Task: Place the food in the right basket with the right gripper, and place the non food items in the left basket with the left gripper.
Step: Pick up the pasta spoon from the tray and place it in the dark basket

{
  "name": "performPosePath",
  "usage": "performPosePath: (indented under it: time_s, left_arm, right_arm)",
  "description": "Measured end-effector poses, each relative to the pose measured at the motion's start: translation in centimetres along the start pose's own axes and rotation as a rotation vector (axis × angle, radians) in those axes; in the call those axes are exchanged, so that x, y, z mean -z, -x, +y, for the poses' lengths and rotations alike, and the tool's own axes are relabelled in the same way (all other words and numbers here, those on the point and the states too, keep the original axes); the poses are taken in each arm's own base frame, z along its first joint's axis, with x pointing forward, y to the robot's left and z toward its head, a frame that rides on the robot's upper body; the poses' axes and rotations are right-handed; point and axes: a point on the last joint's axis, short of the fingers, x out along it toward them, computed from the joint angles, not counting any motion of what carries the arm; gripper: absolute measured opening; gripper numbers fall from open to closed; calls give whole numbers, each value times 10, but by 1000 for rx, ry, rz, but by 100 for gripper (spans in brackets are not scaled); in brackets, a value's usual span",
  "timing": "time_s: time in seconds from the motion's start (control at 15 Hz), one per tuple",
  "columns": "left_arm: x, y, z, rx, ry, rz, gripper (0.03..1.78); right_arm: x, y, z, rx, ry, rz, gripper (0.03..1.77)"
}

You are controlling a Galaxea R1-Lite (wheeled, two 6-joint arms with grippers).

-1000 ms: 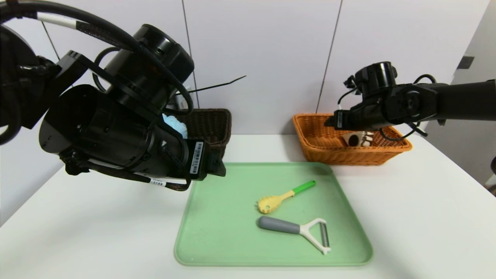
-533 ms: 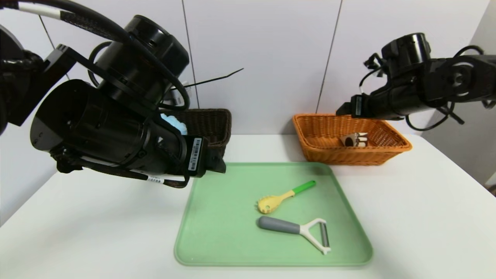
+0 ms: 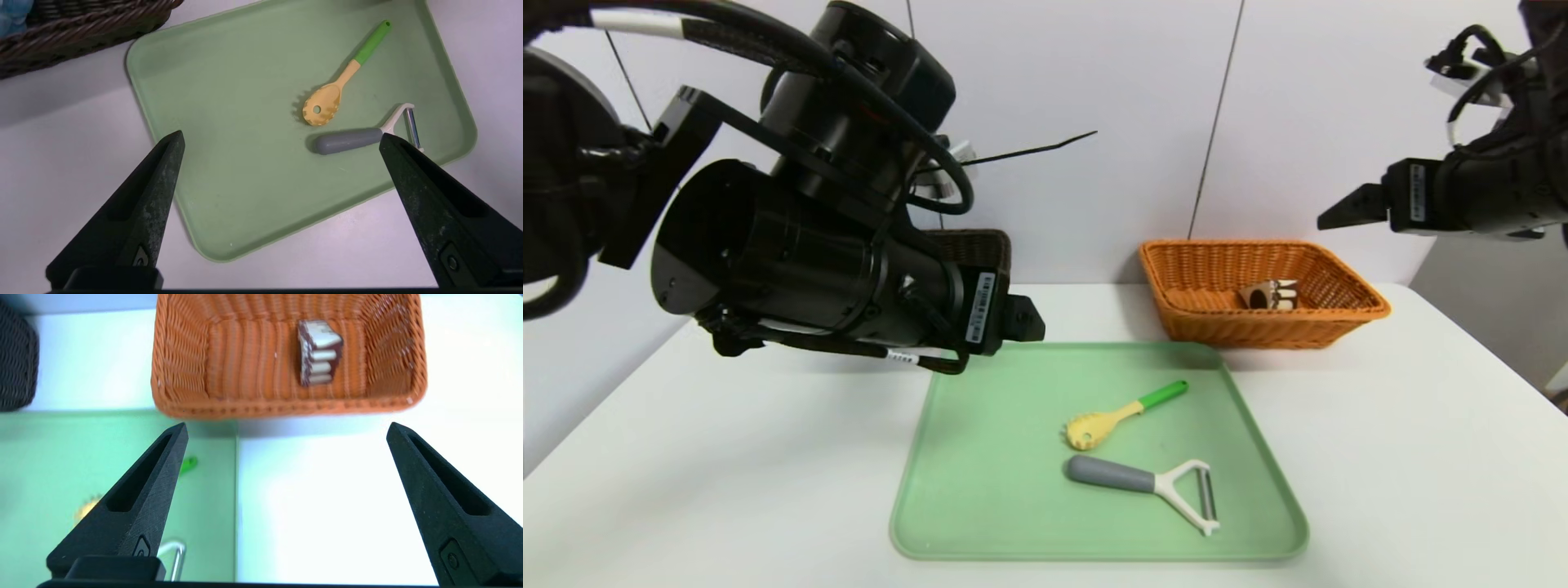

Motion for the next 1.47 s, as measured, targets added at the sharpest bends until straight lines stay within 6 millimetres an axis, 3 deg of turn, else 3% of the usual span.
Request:
performPosePath:
  time_s: [0.2, 0.4, 0.87, 1.13, 1.47]
  left_arm:
    - [-6, -14, -7, 14, -61, -20, 169]
    - [-15, -34, -18, 23, -106, -24, 169]
    - [-29, -75, -49, 263, -305, 8, 169]
    - [-19, -100, -60, 368, -430, 58, 169]
    - [-5, -133, -66, 376, -451, 124, 169]
  right_arm:
    - [18, 32, -7, 6, 4, 59, 169]
    - [32, 46, -11, -9, -11, 87, 169]
    - [45, 50, -13, -36, -30, 119, 169]
    - [49, 50, -14, -42, -42, 133, 169]
    - [54, 47, -14, -51, -55, 155, 169]
